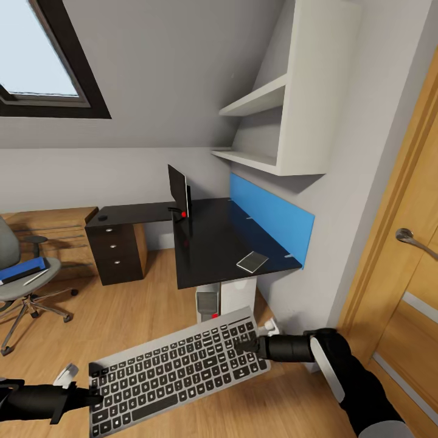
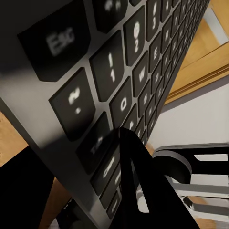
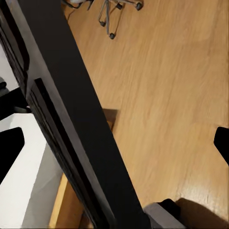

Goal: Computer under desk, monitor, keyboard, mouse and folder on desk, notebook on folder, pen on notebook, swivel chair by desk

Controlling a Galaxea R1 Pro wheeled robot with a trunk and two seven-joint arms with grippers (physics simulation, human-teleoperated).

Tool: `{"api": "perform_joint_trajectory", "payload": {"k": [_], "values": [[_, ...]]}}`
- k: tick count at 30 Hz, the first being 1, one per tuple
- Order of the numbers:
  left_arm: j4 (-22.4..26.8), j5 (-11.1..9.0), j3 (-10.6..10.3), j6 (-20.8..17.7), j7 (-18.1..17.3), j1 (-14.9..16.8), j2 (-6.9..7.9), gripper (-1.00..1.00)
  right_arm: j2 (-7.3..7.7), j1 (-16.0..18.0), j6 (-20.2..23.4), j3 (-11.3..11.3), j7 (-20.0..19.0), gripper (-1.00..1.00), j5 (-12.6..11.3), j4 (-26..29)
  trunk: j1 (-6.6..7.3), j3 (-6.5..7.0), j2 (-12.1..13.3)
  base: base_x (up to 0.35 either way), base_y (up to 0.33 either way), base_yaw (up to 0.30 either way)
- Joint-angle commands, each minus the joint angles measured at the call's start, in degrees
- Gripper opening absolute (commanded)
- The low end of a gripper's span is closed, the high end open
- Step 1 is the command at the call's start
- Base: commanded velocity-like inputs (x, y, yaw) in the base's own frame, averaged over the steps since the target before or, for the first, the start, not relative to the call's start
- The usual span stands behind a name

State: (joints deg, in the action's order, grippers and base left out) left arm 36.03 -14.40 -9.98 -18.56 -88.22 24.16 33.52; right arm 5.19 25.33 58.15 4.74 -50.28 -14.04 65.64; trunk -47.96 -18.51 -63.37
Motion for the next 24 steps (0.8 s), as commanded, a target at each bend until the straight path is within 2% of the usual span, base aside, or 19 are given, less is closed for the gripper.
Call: {"api": "perform_joint_trajectory", "payload": {"k": [1,7,18,24], "values": [[0.09,-0.72,-0.22,-0.34,-0.12,0.1,-0.08,-1.0,0.08,0.1,0.88,1.54,-0.17,1.0,-1.34,-0.44,0.0,-0.07,-0.05,0.0,0.0,0.0],[0.09,-0.72,-0.22,-0.33,-0.17,0.1,-0.04,-1.0,1.24,0.24,0.85,3.33,-1.23,1.0,-1.34,-2.52,0.0,-0.07,-0.05,0.0,0.0,0.0],[0.09,-0.66,-0.22,-0.26,-0.2,0.1,-0.08,-1.0,2.89,0.25,0.75,3.53,-2.07,1.0,-1.39,-2.96,0.0,-0.07,-0.05,0.0,0.0,0.0],[0.09,-0.63,-0.22,-0.25,-0.16,0.1,-0.1,-1.0,3.19,0.25,0.74,3.52,-2.1,1.0,-1.42,-2.97,0.0,-0.07,-0.05,0.0,0.0,0.0]]}}
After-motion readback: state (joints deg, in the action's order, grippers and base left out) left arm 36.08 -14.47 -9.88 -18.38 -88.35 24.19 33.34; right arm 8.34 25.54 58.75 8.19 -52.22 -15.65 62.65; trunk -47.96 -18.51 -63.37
